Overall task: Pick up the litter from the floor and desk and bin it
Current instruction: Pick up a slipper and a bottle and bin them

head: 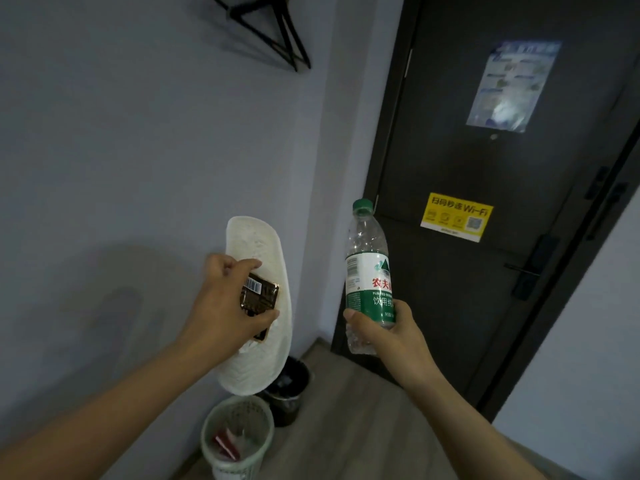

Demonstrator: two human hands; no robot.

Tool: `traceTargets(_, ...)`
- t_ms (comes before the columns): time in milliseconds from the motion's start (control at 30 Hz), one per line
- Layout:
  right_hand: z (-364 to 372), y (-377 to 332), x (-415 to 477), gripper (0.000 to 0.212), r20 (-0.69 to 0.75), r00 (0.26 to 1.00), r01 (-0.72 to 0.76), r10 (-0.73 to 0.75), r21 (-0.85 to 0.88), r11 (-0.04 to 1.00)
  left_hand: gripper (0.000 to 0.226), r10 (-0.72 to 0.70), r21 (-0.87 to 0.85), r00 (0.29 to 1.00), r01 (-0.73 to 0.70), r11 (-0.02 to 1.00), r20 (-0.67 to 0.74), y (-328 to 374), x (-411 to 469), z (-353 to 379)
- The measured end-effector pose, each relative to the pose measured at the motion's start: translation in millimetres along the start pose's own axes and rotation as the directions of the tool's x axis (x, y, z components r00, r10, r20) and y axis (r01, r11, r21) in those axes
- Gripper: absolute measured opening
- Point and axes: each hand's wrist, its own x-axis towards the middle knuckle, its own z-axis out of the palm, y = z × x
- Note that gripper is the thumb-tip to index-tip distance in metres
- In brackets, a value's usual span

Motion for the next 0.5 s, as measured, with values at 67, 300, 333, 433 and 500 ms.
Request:
traceTargets(67, 8, 18, 42, 0.054, 0.005, 1.0, -0.027, 0.027, -0.004, 1.0, 0.075, -0.029, 0.014, 0.999, 0.029, 0.999, 0.017, -25, 21, 26)
traceTargets(300, 46, 66, 185, 0.055, 0.023, 0.989, -0.142, 0.143, -0.026, 0.989, 0.076, -0.129, 0.019, 0.989, 0.128, 0.992, 0.069, -114, 112, 100)
traceTargets(333, 51, 73, 202, 0.055, 0.028, 0.987, -0.158, 0.159, -0.033, 0.987, 0.076, -0.149, 0.02, 0.986, 0.148, 0.989, 0.077, -126, 124, 108)
traceTargets(433, 65, 100, 249, 0.057, 0.043, 0.976, -0.209, 0.212, -0.065, 0.976, 0.076, -0.197, 0.035, 0.975, 0.194, 0.98, 0.099, -162, 158, 134)
traceTargets(500, 73, 119, 278, 0.056, 0.04, 0.965, -0.256, 0.26, -0.072, 0.964, 0.077, -0.24, 0.052, 0.963, 0.235, 0.971, 0.124, -184, 173, 152)
